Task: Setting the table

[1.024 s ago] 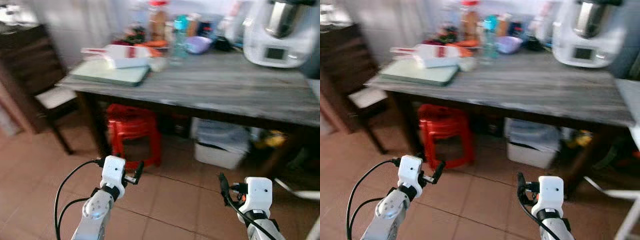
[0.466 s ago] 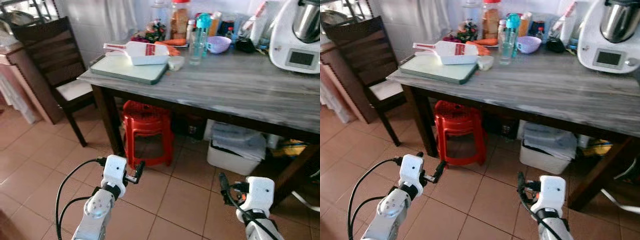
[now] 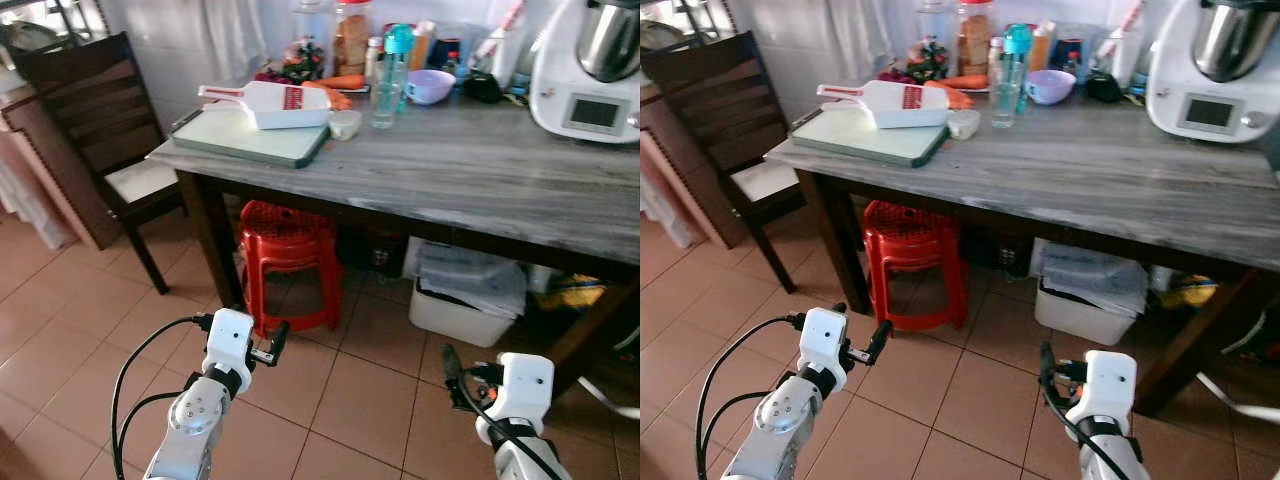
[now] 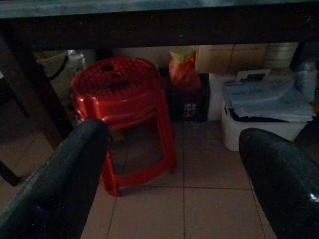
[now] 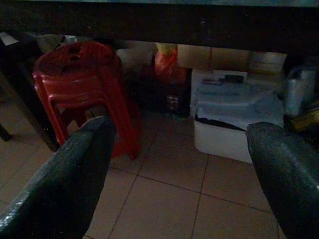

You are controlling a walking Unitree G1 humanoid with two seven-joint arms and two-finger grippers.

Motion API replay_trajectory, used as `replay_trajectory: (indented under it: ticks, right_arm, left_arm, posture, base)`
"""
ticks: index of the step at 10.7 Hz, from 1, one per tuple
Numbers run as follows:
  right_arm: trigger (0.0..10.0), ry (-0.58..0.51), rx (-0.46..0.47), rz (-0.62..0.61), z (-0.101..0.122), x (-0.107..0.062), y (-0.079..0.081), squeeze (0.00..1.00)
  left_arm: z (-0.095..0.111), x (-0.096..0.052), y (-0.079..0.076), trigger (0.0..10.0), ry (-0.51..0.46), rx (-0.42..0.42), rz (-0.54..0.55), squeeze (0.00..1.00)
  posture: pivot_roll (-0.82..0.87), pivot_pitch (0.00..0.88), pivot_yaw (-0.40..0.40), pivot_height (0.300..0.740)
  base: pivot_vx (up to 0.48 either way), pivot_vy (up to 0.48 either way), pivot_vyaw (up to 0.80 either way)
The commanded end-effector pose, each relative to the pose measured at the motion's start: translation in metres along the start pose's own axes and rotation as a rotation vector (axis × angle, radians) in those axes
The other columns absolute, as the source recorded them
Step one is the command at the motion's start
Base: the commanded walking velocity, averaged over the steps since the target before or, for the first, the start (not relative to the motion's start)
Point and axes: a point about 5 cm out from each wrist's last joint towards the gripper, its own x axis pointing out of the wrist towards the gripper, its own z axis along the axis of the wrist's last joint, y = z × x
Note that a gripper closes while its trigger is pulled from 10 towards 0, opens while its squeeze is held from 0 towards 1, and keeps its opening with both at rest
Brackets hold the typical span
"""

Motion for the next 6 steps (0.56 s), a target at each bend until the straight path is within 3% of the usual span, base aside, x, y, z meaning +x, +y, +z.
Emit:
replay_trajectory:
  ticks: [1,6]
  right_arm:
    - [10.0,-0.012,0.001,0.001,0.0038,0.0015,0.0017,0.00]
    - [10.0,-0.009,-0.001,-0.003,0.0025,0.0025,0.0009,0.00]
  left_arm:
    - [-0.0010,-0.0006,0.0031,10.0,0.014,0.013,0.008,0.00]
    - [-0.0001,-0.0009,0.0040,10.0,0.010,0.014,0.016,0.00]
  posture:
    - [-0.03,0.000,0.044,0.740]
    - [-0.03,0.000,0.043,0.740]
  base:
    - [0.000,0.000,0.00]
    - [0.000,0.000,0.00]
